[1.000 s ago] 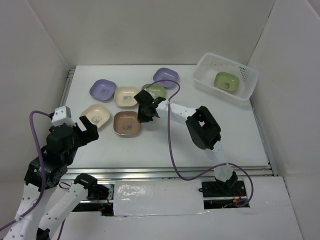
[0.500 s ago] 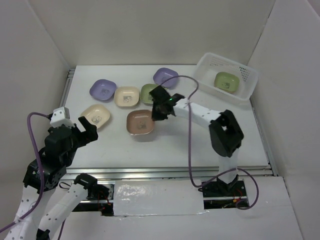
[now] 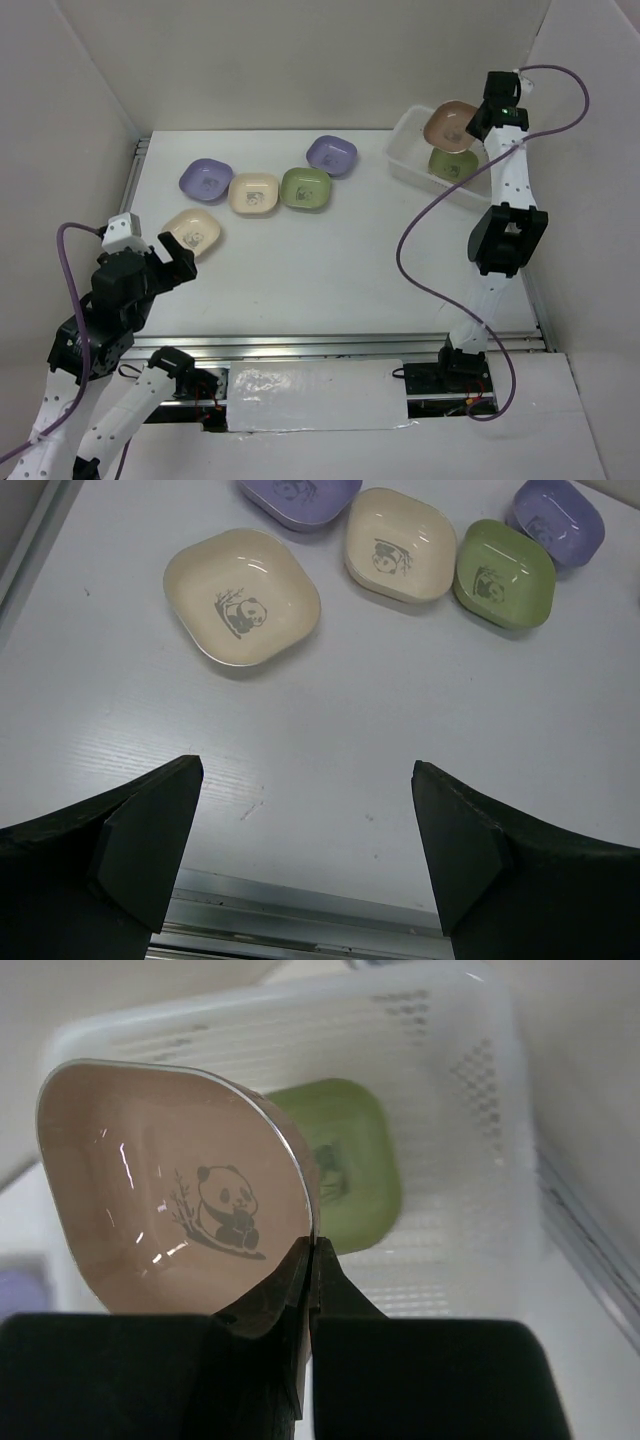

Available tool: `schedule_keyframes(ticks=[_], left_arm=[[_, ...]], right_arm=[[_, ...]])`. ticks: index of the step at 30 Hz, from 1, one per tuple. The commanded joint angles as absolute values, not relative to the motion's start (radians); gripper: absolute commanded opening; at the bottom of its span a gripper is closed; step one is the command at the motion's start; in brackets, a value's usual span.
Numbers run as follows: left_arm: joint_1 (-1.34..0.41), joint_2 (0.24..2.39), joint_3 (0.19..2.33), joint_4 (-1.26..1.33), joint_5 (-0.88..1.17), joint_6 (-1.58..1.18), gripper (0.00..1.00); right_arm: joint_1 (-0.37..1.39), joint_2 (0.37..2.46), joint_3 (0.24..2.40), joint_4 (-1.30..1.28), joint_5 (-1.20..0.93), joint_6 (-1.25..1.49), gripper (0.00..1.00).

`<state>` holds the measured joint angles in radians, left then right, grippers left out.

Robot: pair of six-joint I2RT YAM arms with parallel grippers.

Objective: Place the plates into the plastic bin on the countertop

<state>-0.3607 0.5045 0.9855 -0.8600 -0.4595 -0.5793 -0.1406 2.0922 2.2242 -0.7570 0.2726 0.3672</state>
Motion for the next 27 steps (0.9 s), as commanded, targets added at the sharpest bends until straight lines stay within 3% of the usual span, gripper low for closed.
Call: schedule_keyframes(ticks=[1, 5, 9, 10, 11, 12, 14, 17, 22, 27], left_arm=[[-0.354, 0.543, 0.985, -0.825, -0.453, -0.565, 0.99], [-0.354, 0.589, 0.988, -0.83, -0.442, -0.561, 0.99], [-0.356, 0.609, 1.003, -0.845, -0.468, -0.574, 0.99], [-0.356, 0.626, 1.008, -0.851, -0.48, -0.587, 0.99], [-0.354, 0.643, 1.018, -0.859, -0.497, -0.597, 0.99], [-0.356, 0.666, 1.046, -0.874, -0.543, -0.615, 0.99], [-0.354, 0.751, 1.081, -0.925, -0.592, -0.707, 0.99], [-0.344, 0.879, 1.138, -0.928, -0.62, -0.834, 0.99], [-0.146, 1.136, 1.193, -0.839, -0.364, -0.94, 0.99], [-0.011, 1.388, 1.258, -0.785, -0.343, -1.009, 0.99]], right_arm=[[-0.184, 2.134, 2.278, -0.81, 0.296, 0.325, 0.0], [-0.195, 2.262, 2.414, -0.814, 0.327, 0.253, 0.0], [-0.195, 2.307, 2.41, -0.764, 0.357, 0.262, 0.0], [-0.193, 2.319, 2.417, -0.756, 0.367, 0.262, 0.11], [-0.192, 2.324, 2.428, -0.758, 0.377, 0.268, 0.35], [-0.192, 2.324, 2.447, -0.761, 0.402, 0.275, 0.85], [-0.189, 2.293, 2.444, -0.753, 0.397, 0.293, 1.0], [-0.15, 2.174, 2.376, -0.721, 0.379, 0.304, 1.0], [0.084, 1.826, 2.088, -0.707, 0.398, 0.296, 1.0], [0.319, 1.428, 1.564, -0.557, 0.249, 0.339, 1.0]])
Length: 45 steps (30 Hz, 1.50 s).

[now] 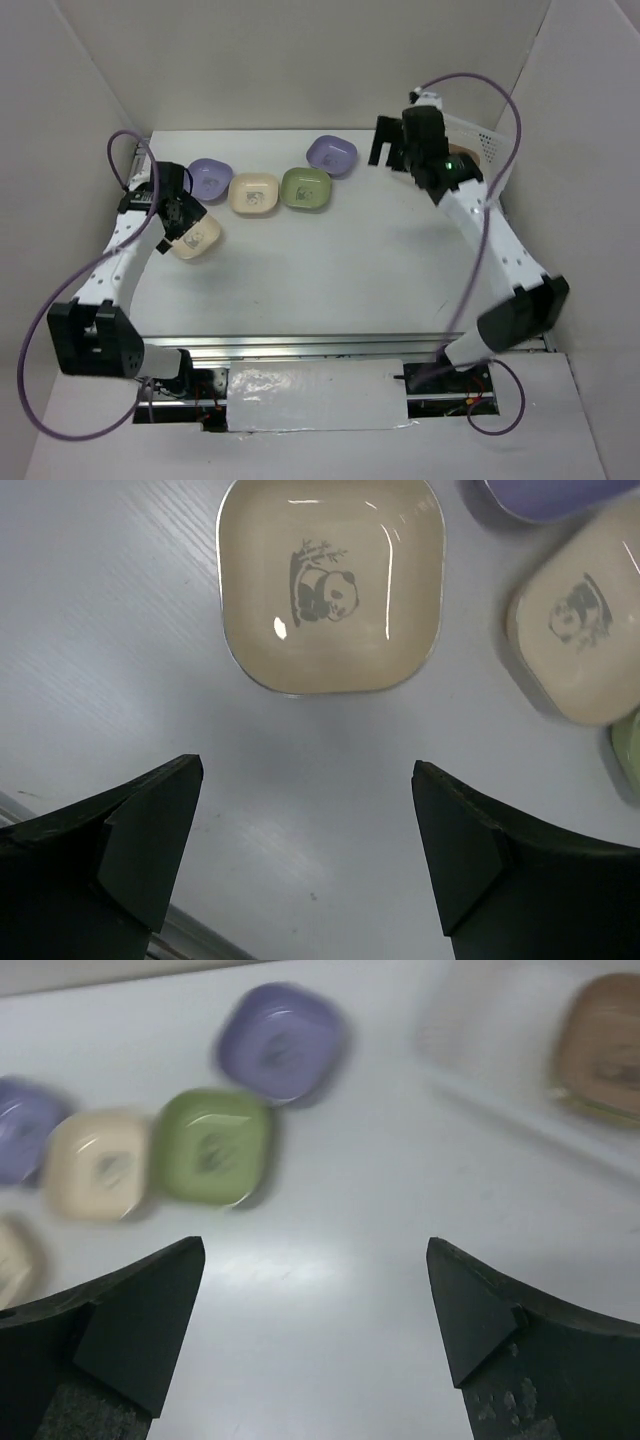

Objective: Place the plates into the plastic bin on the countertop

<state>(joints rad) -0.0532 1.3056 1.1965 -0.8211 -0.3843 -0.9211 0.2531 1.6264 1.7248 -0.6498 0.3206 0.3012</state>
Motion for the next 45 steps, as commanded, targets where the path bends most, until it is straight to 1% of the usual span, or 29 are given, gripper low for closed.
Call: schedule_keyframes(ticks=[1, 2, 4, 7, 10, 11, 13, 14, 16, 17, 18, 19, 22, 25, 26, 27, 28, 29, 30, 32, 34, 36, 38, 39, 40, 42, 43, 44, 45], left_arm=[[-0.003, 1.429, 1.267, -0.784, -0.366, -1.011, 0.99], [0.049, 1.503, 1.288, -0.791, -0.358, -1.014, 0.99], [0.09, 1.566, 1.292, -0.779, -0.321, -1.034, 0.99], [0.112, 1.661, 1.267, -0.759, -0.305, -1.078, 0.95], [0.103, 1.709, 1.205, -0.753, -0.331, -1.133, 0.9], [0.103, 1.71, 1.18, -0.744, -0.334, -1.146, 0.86], [0.106, 1.715, 1.119, -0.684, -0.333, -1.164, 0.83], [0.106, 1.735, 1.106, -0.672, -0.334, -1.167, 0.69], [0.117, 1.762, 1.091, -0.65, -0.325, -1.164, 0.36], [0.118, 1.781, 1.085, -0.646, -0.321, -1.163, 0.13], [0.118, 1.782, 1.08, -0.649, -0.324, -1.166, 0.05], [0.118, 1.778, 1.065, -0.644, -0.325, -1.164, 0.0], [0.118, 1.714, 1.008, -0.661, -0.357, -1.175, 0.0], [0.089, 1.554, 0.909, -0.643, -0.354, -1.155, 0.0], [0.062, 1.466, 0.89, -0.615, -0.345, -1.129, 0.0], [0.033, 1.424, 0.875, -0.612, -0.342, -1.118, 0.0], [-0.057, 1.383, 0.85, -0.604, -0.333, -1.106, 0.0], [-0.098, 1.3, 0.844, -0.62, -0.336, -1.106, 0.0], [-0.176, 1.264, 0.835, -0.63, -0.339, -1.111, 0.0], [-0.239, 1.153, 0.833, -0.665, -0.354, -1.112, 0.0], [-0.302, 1.062, 0.851, -0.687, -0.37, -1.106, 0.0], [-0.334, 1.011, 0.87, -0.725, -0.39, -1.112, 0.0], [-0.365, 0.958, 0.899, -0.744, -0.402, -1.112, 0.0], [-0.373, 0.944, 0.916, -0.75, -0.403, -1.111, 0.0], [-0.379, 0.93, 0.922, -0.744, -0.393, -1.106, 0.0], [-0.382, 0.907, 0.933, -0.733, -0.359, -1.097, 0.0], [-0.385, 0.904, 0.934, -0.709, -0.35, -1.091, 0.0], [-0.388, 0.908, 0.939, -0.707, -0.341, -1.086, 0.0], [-0.396, 0.923, 0.954, -0.706, -0.339, -1.075, 0.21]], right_arm=[[0.377, 1.384, 1.513, -0.531, 0.198, 0.356, 1.0], [0.402, 1.314, 1.421, -0.514, 0.175, 0.391, 1.0], [0.474, 1.252, 1.302, -0.474, 0.118, 0.417, 1.0], [0.544, 1.171, 1.208, -0.442, 0.101, 0.459, 1.0], [0.587, 1.137, 1.175, -0.443, 0.11, 0.474, 1.0], [0.597, 1.135, 1.177, -0.446, 0.121, 0.474, 1.0], [0.612, 1.14, 1.178, -0.452, 0.127, 0.472, 1.0], [0.626, 1.147, 1.18, -0.453, 0.129, 0.476, 1.0], [0.643, 1.154, 1.177, -0.442, 0.138, 0.477, 1.0], [0.655, 1.167, 1.175, -0.437, 0.138, 0.48, 1.0], [0.666, 1.175, 1.175, -0.428, 0.134, 0.483, 1.0], [0.676, 1.186, 1.177, -0.419, 0.133, 0.477, 1.0], [0.727, 1.253, 1.198, -0.408, 0.147, 0.468, 1.0], [0.771, 1.362, 1.253, -0.381, 0.127, 0.465, 1.0], [0.779, 1.435, 1.271, -0.368, 0.118, 0.462, 1.0], [0.79, 1.478, 1.301, -0.348, 0.111, 0.457, 1.0], [0.805, 1.526, 1.368, -0.341, 0.088, 0.453, 1.0], [0.813, 1.634, 1.406, -0.336, 0.083, 0.451, 1.0], [0.819, 1.688, 1.504, -0.359, 0.081, 0.446, 1.0], [0.83, 1.847, 1.609, -0.421, 0.078, 0.44, 1.0], [0.833, 1.955, 1.713, -0.458, 0.089, 0.452, 0.99], [0.83, 1.986, 1.72, -0.476, 0.069, 0.471, 0.98], [0.834, 1.974, 1.671, -0.437, 0.04, 0.498, 0.87], [0.834, 1.964, 1.642, -0.396, 0.016, 0.508, 0.8], [0.838, 1.941, 1.594, -0.379, 0.009, 0.532, 0.69], [0.841, 1.921, 1.559, -0.345, -0.018, 0.546, 0.56], [0.842, 1.895, 1.53, -0.342, -0.012, 0.563, 0.03], [0.842, 1.873, 1.514, -0.339, -0.003, 0.578, 0.0], [0.838, 1.834, 1.485, -0.336, 0.053, 0.589, 0.0]])
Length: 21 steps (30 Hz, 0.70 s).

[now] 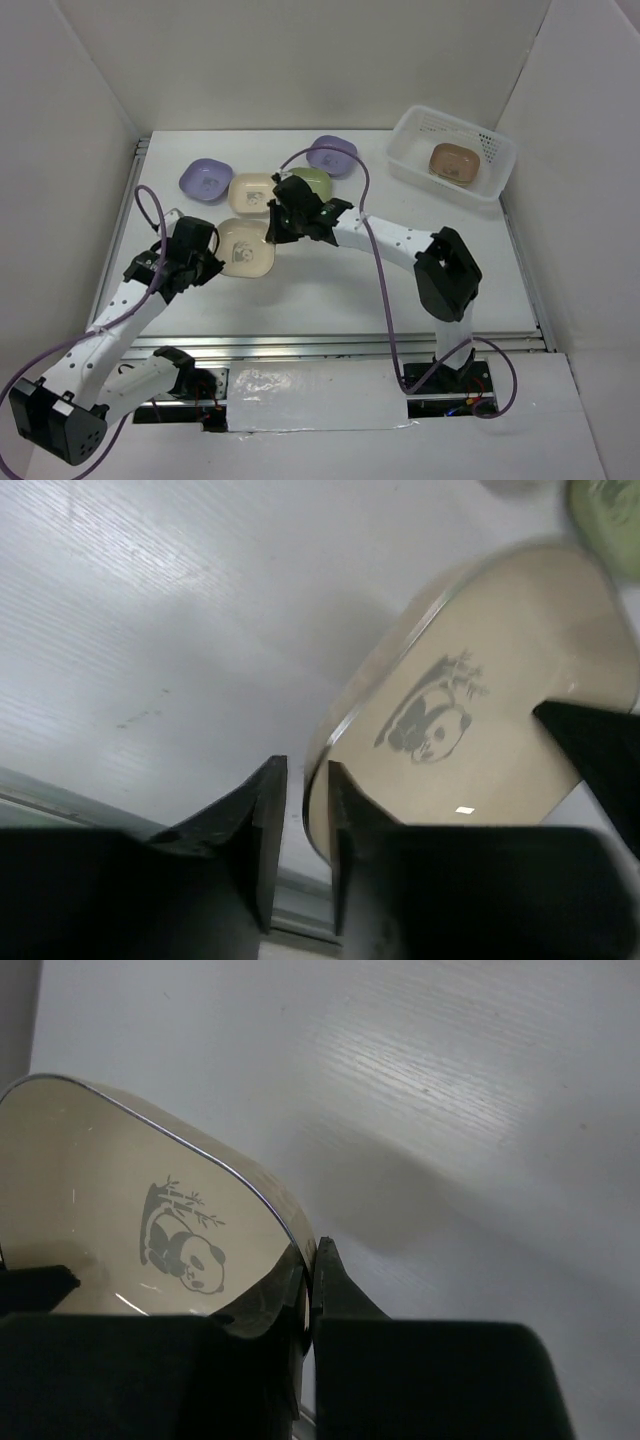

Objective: Place the plates into the plastic bin on the countertop

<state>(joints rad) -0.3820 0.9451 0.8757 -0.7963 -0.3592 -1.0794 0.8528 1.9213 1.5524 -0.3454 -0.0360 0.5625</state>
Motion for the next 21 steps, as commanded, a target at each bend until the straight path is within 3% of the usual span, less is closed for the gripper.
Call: schedule_keyframes(ticks=[1, 3, 4, 8, 9, 14, 18, 21], left_arm=[[-0.4, 0.931, 0.96, -0.71, -0.342, -1.062, 0.42], [-0.408, 0.943, 0.991, -0.726, -0.37, -1.058, 0.85], [-0.411, 0.957, 1.003, -0.747, -0.382, -1.051, 0.99], [-0.4, 0.968, 1.051, -0.759, -0.437, -1.014, 0.99], [-0.39, 0.972, 1.052, -0.747, -0.44, -1.002, 0.99], [-0.336, 1.112, 1.072, -0.6, -0.362, -0.902, 0.99], [-0.288, 1.314, 1.149, -0.535, -0.37, -0.887, 0.99], [-0.249, 1.457, 1.261, -0.531, -0.377, -0.874, 0.99]], right_arm=[[0.827, 1.812, 1.474, -0.34, 0.07, 0.594, 0.0], [0.754, 1.755, 1.477, -0.397, 0.122, 0.597, 0.0], [0.709, 1.741, 1.485, -0.422, 0.132, 0.591, 0.0], [0.418, 1.733, 1.683, -0.599, 0.205, 0.477, 0.0], [0.3, 1.787, 1.74, -0.639, 0.213, 0.407, 0.0], [0.045, 2.026, 2.168, -0.839, 0.302, 0.229, 0.0], [-0.086, 2.103, 2.184, -0.775, 0.238, 0.19, 0.0], [-0.124, 2.175, 2.229, -0.716, 0.305, 0.154, 0.0]])
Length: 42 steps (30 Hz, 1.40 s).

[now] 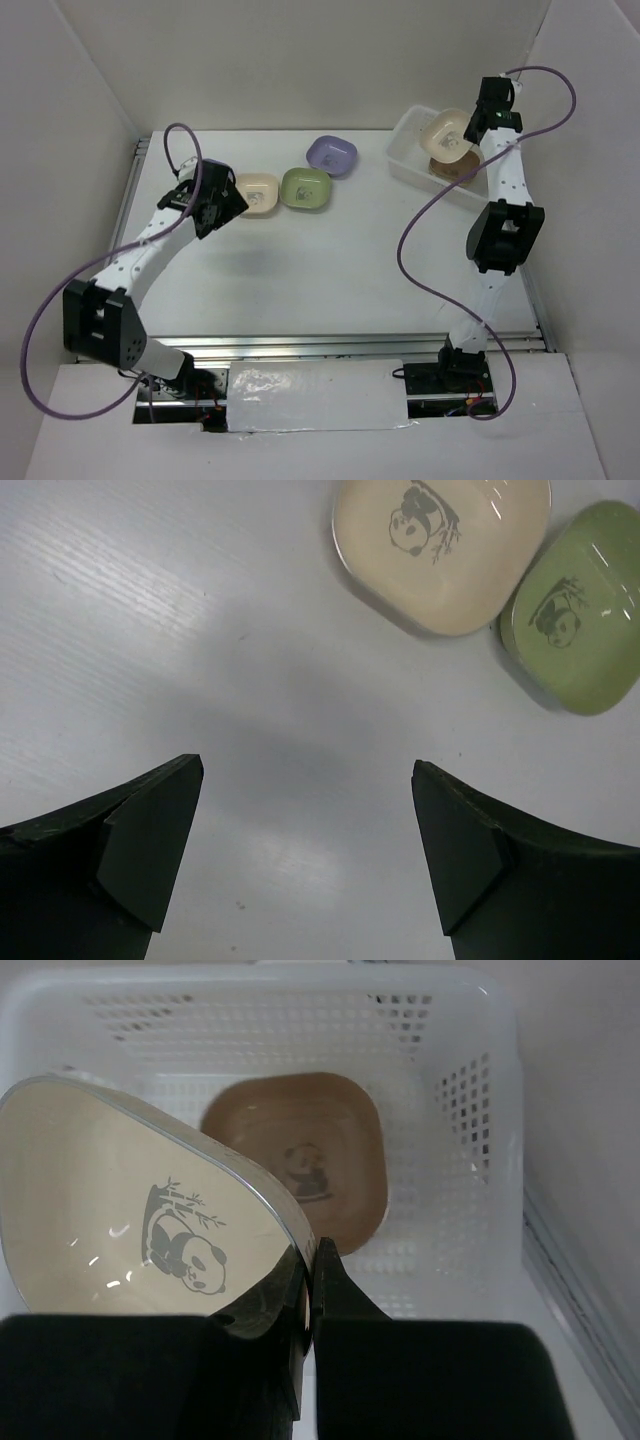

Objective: Place the plates into the plastic bin on the countertop

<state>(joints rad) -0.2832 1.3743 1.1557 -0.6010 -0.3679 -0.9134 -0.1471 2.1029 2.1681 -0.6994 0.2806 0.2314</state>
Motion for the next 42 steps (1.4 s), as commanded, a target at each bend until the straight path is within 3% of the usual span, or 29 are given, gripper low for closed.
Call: schedule_keyframes(ticks=[1, 11, 26, 27, 28, 29, 30, 35, 42], left_arm=[[-0.239, 1.489, 1.31, -0.528, -0.368, -0.867, 0.99], [-0.212, 1.799, 1.465, -0.477, -0.313, -0.762, 0.99], [-0.236, 1.819, 1.47, -0.483, -0.325, -0.744, 0.99], [-0.236, 1.819, 1.474, -0.485, -0.324, -0.742, 0.99], [-0.235, 1.818, 1.477, -0.489, -0.324, -0.739, 0.99], [-0.233, 1.818, 1.479, -0.494, -0.328, -0.739, 0.99], [-0.233, 1.818, 1.48, -0.492, -0.328, -0.741, 0.99], [-0.215, 1.813, 1.465, -0.466, -0.301, -0.753, 0.99], [-0.176, 1.848, 1.439, -0.411, -0.291, -0.779, 0.99]], right_arm=[[-0.136, 2.199, 2.287, -0.719, 0.314, 0.14, 0.0], [-0.179, 2.376, 2.398, -0.641, 0.382, 0.06, 0.0], [-0.238, 2.373, 2.428, -0.641, 0.344, 0.06, 0.01], [-0.242, 2.372, 2.421, -0.641, 0.339, 0.069, 0.06], [-0.245, 2.368, 2.419, -0.65, 0.316, 0.08, 0.33], [-0.247, 2.367, 2.418, -0.66, 0.293, 0.093, 0.71], [-0.247, 2.361, 2.424, -0.667, 0.263, 0.113, 1.0], [-0.212, 2.183, 2.321, -0.626, 0.133, 0.164, 1.0], [-0.005, 1.668, 1.804, -0.45, 0.167, 0.189, 1.0]])
